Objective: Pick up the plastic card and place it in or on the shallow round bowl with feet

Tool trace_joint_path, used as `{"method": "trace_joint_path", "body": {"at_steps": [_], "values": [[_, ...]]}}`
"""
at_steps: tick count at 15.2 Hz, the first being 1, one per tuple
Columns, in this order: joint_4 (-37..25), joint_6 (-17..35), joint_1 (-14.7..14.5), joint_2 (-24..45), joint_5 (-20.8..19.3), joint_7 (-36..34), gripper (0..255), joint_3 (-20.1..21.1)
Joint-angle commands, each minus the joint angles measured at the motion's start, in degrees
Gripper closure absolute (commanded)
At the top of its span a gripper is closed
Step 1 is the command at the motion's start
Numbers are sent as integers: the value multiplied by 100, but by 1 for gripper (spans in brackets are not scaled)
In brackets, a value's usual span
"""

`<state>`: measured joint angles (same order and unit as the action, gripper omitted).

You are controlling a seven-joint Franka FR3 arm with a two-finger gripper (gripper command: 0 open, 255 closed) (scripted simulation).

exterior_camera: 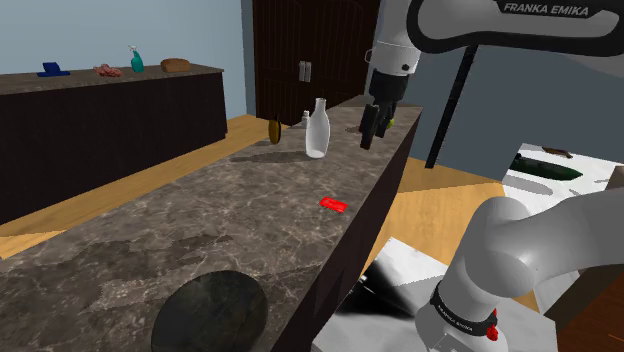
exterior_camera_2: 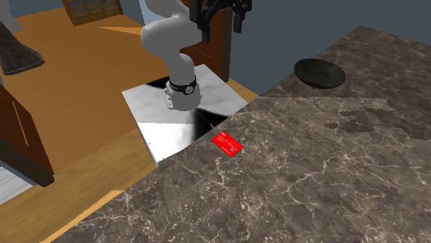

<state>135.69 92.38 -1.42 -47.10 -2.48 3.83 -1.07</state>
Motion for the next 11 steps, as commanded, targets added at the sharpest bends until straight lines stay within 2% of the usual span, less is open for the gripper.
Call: {"method": "trace_joint_path", "body": {"at_steps": [1, 11], "values": [[0, 0, 0, 0, 0, 0, 0, 0], [-680, 195, 9, 2743, -242, 456, 0, -228]]}}
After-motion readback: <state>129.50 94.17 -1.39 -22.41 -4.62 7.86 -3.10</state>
